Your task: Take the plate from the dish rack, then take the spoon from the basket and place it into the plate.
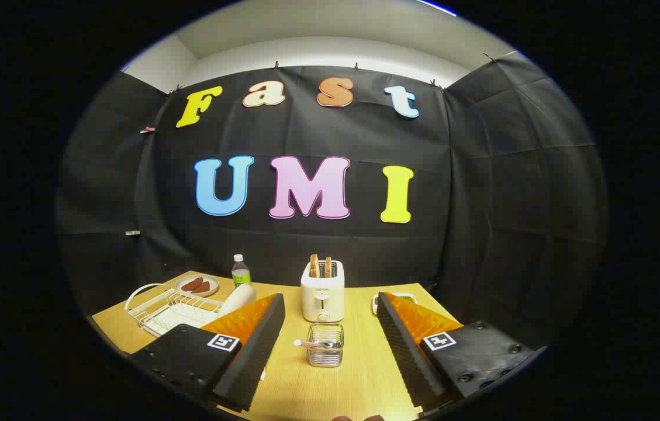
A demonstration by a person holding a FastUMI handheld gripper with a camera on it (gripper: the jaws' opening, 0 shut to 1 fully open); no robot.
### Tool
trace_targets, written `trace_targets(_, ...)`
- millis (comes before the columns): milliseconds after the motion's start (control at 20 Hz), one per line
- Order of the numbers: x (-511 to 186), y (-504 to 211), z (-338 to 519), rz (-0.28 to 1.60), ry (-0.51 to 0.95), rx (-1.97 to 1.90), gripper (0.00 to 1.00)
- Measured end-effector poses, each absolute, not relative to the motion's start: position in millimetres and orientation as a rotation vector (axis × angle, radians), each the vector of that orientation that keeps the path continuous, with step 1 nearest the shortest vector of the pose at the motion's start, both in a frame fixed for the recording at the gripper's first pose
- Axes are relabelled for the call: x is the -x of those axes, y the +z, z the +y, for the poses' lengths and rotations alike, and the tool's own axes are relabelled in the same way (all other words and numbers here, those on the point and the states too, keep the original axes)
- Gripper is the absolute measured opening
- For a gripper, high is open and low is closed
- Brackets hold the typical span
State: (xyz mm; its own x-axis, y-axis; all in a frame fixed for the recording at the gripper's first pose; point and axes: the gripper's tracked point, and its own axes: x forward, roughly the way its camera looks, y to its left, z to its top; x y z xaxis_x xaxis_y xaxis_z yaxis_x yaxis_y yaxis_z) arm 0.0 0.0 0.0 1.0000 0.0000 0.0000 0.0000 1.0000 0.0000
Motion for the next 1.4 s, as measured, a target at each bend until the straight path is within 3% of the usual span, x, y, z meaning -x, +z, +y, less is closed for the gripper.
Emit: trace_targets(1400,-21.1,-11.5,6.5,0.113,0.009,-0.055,0.98)
